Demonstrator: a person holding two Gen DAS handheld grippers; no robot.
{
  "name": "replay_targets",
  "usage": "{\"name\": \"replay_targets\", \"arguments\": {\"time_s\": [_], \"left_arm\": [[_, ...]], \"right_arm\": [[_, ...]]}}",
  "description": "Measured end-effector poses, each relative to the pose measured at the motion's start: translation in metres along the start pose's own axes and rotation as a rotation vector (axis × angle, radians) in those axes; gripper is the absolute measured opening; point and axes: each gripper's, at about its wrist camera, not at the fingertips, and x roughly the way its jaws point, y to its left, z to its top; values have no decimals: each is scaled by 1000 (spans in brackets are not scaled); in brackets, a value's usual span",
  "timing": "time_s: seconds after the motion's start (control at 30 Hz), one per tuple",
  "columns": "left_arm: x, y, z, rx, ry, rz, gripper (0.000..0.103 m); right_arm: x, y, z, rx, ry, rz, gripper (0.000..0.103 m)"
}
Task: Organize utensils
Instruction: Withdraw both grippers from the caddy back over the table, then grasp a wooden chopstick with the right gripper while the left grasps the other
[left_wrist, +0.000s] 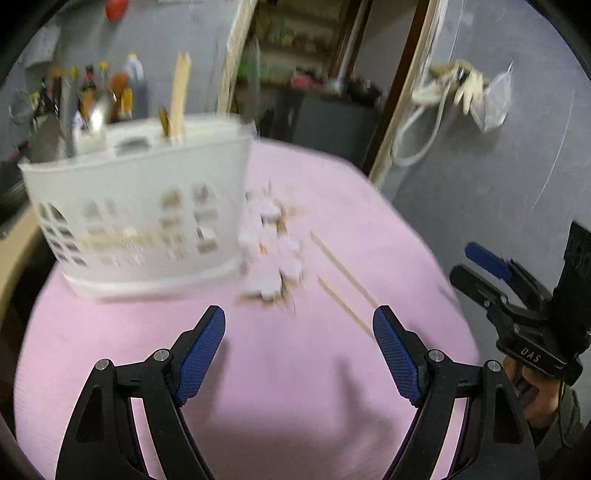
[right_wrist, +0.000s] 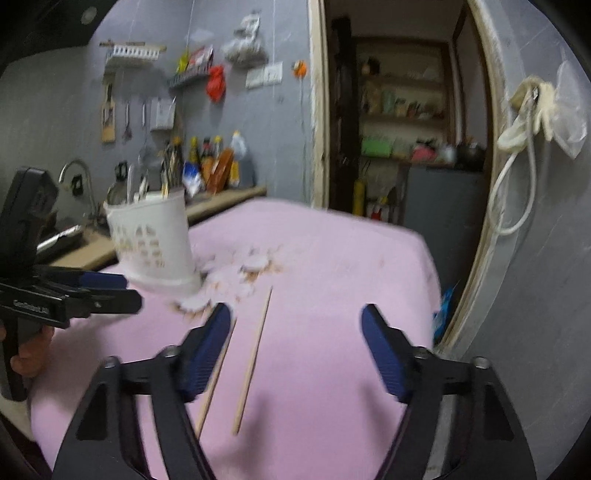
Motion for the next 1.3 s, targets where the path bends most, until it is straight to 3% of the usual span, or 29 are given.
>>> {"name": "replay_targets", "arguments": {"time_s": [0.07, 0.2, 0.33, 0.53, 0.67, 0.9, 1.07, 1.13, 1.3], "left_arm": [[10, -2, -2, 2, 46, 5, 77], [20, -6, -3, 6, 87, -4, 76], [28, -9, -1, 11, 123, -22, 68], [34, -10, 1, 0, 182, -61, 55], [43, -15, 5, -18, 227, -110, 49], [60, -26, 17, -30, 277, -144, 43], [70, -39, 22, 34, 290, -46, 27], [72, -43, 22, 58, 292, -12, 14], [69, -33, 22, 40, 305, -18, 9]], "right_arm": [[7, 1, -5, -9, 58, 29, 49], [18, 8, -14, -45, 157, 73, 41], [28, 16, -22, -92, 235, 103, 34], [38, 27, -36, -159, 319, 113, 27], [34, 27, -36, -191, 320, 69, 9], [25, 10, -39, -127, 301, 35, 5], [10, 1, -46, -68, 289, 14, 4], [6, 3, -48, -66, 290, 10, 4], [-3, 8, -53, -46, 302, 17, 4]]}}
